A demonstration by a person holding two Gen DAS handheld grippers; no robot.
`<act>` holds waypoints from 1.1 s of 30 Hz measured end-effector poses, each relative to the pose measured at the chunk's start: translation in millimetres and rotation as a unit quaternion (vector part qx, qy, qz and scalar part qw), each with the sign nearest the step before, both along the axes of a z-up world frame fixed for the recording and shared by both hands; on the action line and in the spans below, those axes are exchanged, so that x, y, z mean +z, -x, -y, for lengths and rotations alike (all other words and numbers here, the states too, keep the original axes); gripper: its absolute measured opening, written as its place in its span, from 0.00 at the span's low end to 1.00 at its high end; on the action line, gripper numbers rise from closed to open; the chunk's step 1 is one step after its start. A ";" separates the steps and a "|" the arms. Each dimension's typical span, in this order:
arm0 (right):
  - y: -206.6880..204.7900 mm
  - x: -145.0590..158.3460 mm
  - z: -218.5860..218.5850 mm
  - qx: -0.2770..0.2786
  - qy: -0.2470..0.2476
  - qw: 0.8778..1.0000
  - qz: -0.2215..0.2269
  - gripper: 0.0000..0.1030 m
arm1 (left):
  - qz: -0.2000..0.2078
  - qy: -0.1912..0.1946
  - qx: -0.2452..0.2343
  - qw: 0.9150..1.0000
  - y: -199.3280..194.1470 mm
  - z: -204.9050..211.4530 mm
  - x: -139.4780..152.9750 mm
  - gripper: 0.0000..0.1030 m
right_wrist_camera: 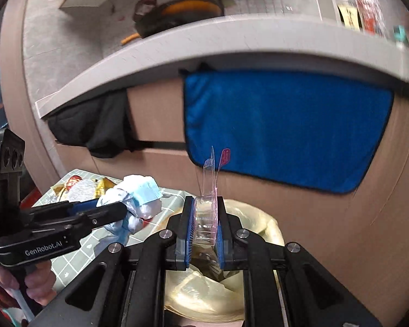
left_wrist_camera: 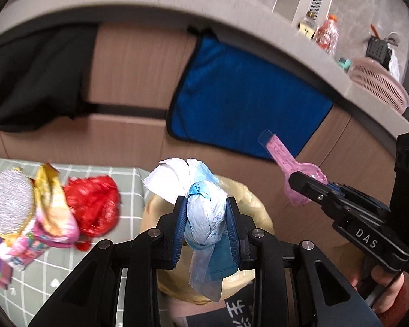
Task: Collect trash
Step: 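Carry both items over the yellow-bagged bin and open both grippers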
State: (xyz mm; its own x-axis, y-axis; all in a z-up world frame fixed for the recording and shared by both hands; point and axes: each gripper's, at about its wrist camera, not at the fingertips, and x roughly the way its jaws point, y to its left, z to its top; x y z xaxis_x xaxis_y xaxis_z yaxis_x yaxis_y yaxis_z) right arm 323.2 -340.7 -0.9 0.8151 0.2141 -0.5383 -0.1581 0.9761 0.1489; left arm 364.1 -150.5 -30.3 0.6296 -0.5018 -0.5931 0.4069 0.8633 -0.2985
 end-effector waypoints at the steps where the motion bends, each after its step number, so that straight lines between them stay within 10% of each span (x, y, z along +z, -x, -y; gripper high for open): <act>1: -1.6 -5.9 2.3 -0.001 0.000 1.000 -0.005 0.13 | -0.010 0.000 -0.004 1.000 -4.3 3.6 -6.7 0.28; 14: -26.5 -48.4 10.7 -0.015 -0.006 0.998 -0.052 0.13 | -0.075 0.015 -0.036 0.996 -49.5 21.8 -49.5 0.29; 19: -31.3 -59.2 14.8 -0.028 -0.017 0.997 -0.063 0.15 | -0.093 0.045 -0.047 0.994 -56.1 13.5 -53.6 0.48; 23: -29.1 -61.5 15.4 -0.037 -0.025 0.997 -0.063 0.36 | -0.061 0.033 -0.023 0.997 -49.3 0.9 -42.1 0.49; 33: -16.2 -40.0 -7.7 -0.008 -0.033 0.998 -0.058 0.38 | 0.031 0.007 0.110 0.993 4.3 -69.7 9.0 0.49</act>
